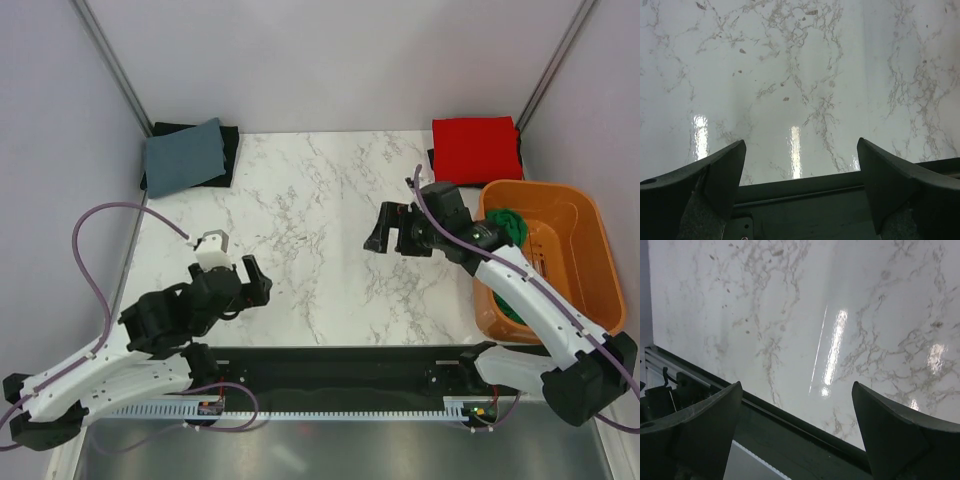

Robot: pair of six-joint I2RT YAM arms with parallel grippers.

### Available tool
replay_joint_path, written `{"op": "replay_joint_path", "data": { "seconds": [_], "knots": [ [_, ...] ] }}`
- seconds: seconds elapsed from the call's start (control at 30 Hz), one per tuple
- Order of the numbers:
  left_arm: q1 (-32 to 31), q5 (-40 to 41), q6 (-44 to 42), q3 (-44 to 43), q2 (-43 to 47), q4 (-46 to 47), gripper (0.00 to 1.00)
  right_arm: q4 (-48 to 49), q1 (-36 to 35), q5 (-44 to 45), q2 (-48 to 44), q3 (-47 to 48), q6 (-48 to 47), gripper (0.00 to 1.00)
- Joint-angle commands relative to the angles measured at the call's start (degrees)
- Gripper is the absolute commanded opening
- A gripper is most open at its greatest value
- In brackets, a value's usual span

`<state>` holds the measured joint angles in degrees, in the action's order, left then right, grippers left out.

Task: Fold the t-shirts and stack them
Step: Grab the tshirt from the pile

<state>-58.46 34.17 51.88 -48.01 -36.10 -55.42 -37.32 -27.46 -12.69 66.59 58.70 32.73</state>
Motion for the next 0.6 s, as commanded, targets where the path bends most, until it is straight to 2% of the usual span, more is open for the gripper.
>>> {"op": "replay_joint_path", "data": {
  "seconds": [0.0,0.1,0.17,0.2,0.23,0.27,0.3,0.37,0.4,0.5,0.57],
  "knots": [
    [0.2,2.7,-3.7,-3.1,1.0,3.0,1.0,-2.4,-0.8,6.3,-1.6,6.9,0.5,0.98],
    [0.2,4.1,0.7,-2.6,4.3,2.7,1.0,-2.2,-0.8,12.9,-5.3,10.6,1.4,0.98],
    [0.2,3.7,-1.2,0.0,7.2,5.0,1.0,-2.6,-0.2,19.3,-7.0,14.3,0.8,0.98],
    [0.3,2.7,-3.4,1.2,8.6,6.9,1.0,-3.4,2.3,21.6,-7.2,16.0,0.6,0.98],
    [0.3,0.1,-8.6,3.1,11.9,10.0,1.0,-5.1,4.6,23.4,-7.3,18.4,0.1,0.98],
    [0.2,-1.4,-10.6,3.9,13.6,11.5,1.0,-6.0,7.5,23.2,-7.0,19.4,-0.3,0.98],
    [0.2,-2.5,-12.1,4.8,15.4,13.0,1.0,-8.1,14.8,22.5,-6.5,20.2,-0.6,0.98],
    [0.2,-4.7,-15.2,6.7,20.3,15.0,1.0,-10.8,22.7,18.5,-2.8,21.9,-1.3,0.98],
    [0.2,-5.1,-16.4,6.7,21.0,14.7,1.0,-12.9,30.8,16.9,-1.4,21.9,-1.7,0.98],
    [0.2,-6.4,-16.6,5.6,21.0,12.9,1.0,-13.7,42.9,12.9,3.2,19.4,-2.4,0.98],
    [0.2,-5.2,-15.5,4.9,20.5,11.7,1.0,-14.4,45.6,15.2,5.6,17.5,-1.7,0.98]
  ]
}}
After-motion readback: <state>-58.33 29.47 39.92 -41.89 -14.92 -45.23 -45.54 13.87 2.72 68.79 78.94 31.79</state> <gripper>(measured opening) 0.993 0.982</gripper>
